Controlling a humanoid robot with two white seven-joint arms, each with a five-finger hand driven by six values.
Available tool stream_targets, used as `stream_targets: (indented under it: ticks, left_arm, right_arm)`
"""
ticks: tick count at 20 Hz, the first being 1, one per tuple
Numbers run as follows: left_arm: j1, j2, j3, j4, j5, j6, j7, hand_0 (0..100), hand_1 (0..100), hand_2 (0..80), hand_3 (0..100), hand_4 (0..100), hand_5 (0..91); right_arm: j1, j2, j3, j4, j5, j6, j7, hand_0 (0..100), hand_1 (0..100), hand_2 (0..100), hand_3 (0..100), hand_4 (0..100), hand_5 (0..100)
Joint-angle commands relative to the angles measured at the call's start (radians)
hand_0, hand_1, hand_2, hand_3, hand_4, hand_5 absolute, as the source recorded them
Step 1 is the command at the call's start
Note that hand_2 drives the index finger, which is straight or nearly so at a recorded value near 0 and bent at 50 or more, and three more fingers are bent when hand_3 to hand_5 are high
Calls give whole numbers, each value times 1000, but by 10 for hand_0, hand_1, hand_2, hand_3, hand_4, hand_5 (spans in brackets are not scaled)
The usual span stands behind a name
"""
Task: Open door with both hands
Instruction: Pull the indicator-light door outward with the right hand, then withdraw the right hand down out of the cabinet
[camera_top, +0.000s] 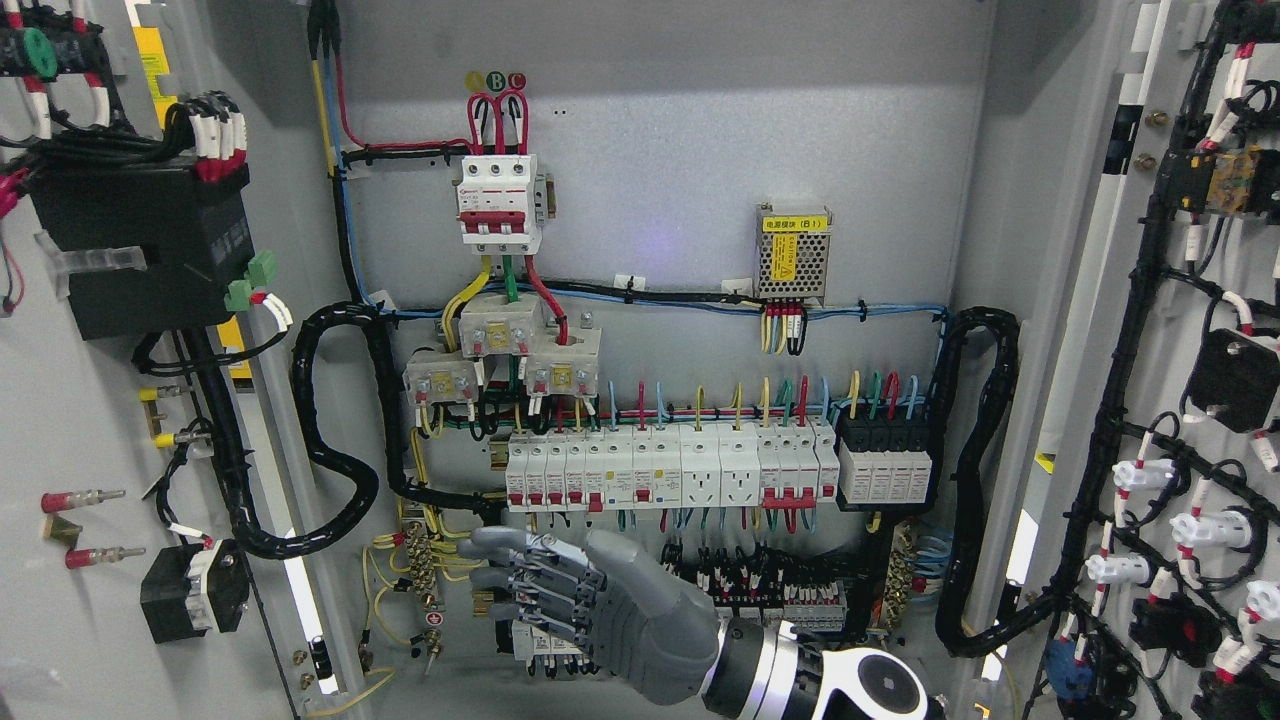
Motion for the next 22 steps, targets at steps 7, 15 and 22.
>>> stream_targets:
  ticks: [7, 15, 22]
  left_arm:
    - [0, 0, 1, 0, 0, 0, 0, 0, 0, 0, 0, 0, 0]
    - [0, 0, 1, 2, 0, 0, 0, 0, 0, 0, 0, 0, 0]
    - [0, 1, 1, 5, 0, 0, 0, 0, 0, 0, 0, 0, 0]
  right_arm:
    - [49, 75, 231, -93, 13, 1, -48, 214, 0, 0, 0, 0, 0]
    - [49, 148, 260, -83, 47, 64, -74, 214, 0, 0, 0, 0, 0]
    - [49, 148, 303, -82, 97, 53, -106, 215, 0, 0, 0, 0, 0]
